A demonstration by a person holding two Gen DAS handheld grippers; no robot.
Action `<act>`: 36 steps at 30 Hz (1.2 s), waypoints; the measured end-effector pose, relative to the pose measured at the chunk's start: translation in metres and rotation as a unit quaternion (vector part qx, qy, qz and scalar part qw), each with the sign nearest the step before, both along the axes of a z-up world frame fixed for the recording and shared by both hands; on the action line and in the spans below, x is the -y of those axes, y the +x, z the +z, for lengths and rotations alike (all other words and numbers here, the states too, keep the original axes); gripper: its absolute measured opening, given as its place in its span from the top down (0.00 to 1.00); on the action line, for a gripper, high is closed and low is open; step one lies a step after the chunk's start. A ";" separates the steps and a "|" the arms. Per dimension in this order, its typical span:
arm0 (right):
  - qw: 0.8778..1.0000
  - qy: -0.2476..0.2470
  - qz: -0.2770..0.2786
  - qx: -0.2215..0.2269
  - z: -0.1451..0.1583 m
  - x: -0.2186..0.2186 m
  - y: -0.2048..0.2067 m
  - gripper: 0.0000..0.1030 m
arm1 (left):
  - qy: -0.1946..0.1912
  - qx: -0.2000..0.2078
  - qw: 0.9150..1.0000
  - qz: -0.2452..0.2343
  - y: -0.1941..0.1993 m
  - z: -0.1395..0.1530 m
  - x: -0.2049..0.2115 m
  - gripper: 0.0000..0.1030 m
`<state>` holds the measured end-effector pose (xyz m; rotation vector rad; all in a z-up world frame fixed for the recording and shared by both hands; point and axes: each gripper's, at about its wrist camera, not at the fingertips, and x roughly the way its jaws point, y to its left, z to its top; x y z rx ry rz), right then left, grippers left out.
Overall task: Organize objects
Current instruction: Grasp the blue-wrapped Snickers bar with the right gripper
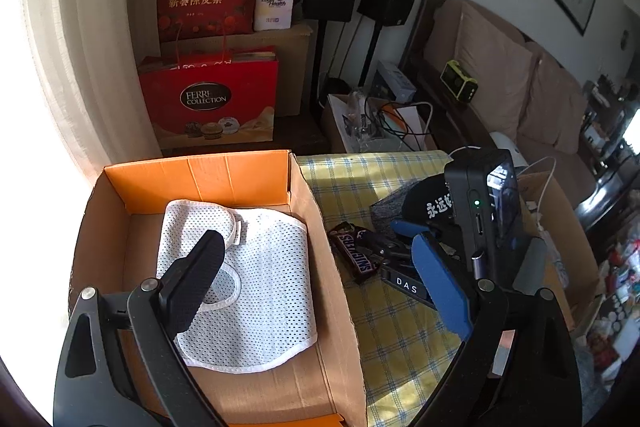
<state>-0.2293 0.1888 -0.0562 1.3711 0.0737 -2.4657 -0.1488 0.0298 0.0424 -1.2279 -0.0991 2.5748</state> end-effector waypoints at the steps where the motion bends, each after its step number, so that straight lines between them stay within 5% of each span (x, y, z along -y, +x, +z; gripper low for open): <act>1: 1.000 0.001 0.002 0.001 -0.001 0.001 -0.002 0.61 | 0.003 0.001 1.000 0.000 -0.001 0.000 0.001 0.09; 20: 0.998 0.027 0.042 0.038 -0.033 0.006 -0.019 0.61 | 0.020 0.027 0.999 -0.007 -0.009 -0.016 0.003 0.09; 28: 1.000 0.001 0.012 0.026 -0.020 -0.007 -0.016 0.70 | 0.030 0.037 0.999 -0.013 -0.008 -0.017 -0.005 0.09; 29: 1.000 -0.010 0.006 0.025 -0.016 -0.011 -0.015 0.78 | 0.030 0.036 0.999 -0.015 -0.007 -0.016 -0.007 0.09; 36: 0.998 -0.055 -0.023 0.004 0.020 -0.030 0.001 0.82 | 0.017 0.033 0.999 -0.025 -0.004 -0.011 -0.027 0.09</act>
